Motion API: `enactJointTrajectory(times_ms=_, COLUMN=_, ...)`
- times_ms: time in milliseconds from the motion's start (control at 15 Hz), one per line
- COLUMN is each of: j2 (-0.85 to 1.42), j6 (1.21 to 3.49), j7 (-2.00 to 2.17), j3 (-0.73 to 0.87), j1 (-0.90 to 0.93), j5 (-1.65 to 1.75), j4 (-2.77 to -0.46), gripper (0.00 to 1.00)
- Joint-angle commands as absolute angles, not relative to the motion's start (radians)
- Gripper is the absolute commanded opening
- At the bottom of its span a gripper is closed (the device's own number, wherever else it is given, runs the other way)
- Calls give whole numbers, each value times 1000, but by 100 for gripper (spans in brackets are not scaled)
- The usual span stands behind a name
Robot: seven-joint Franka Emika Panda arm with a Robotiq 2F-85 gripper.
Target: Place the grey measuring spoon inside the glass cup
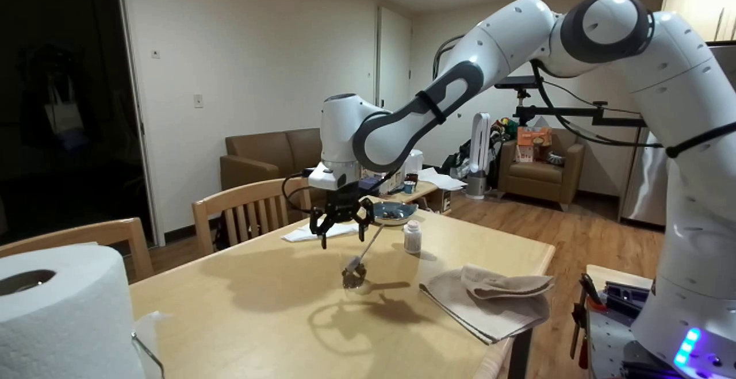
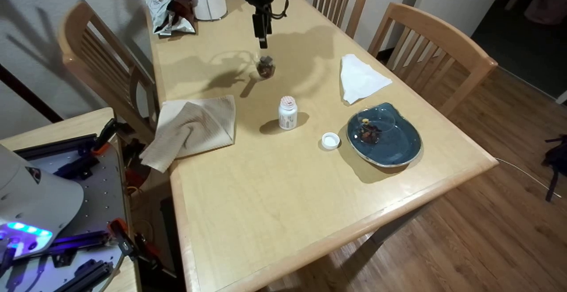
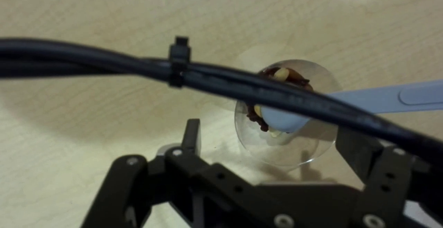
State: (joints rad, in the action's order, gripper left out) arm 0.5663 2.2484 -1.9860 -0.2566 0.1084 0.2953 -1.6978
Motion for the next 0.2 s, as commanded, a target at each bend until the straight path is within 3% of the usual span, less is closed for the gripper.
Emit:
enactJointTrajectory(times_ms=0, j2=565, j6=2248, j7=-1994, j3=-236, j1=130, j5=281, j4=-1695, gripper=100)
enactJointTrajectory(times_ms=133, j2=565, j6=2247, j7=-1994, j3=-236, j1=131, j5=281, j4=-1695, gripper=100)
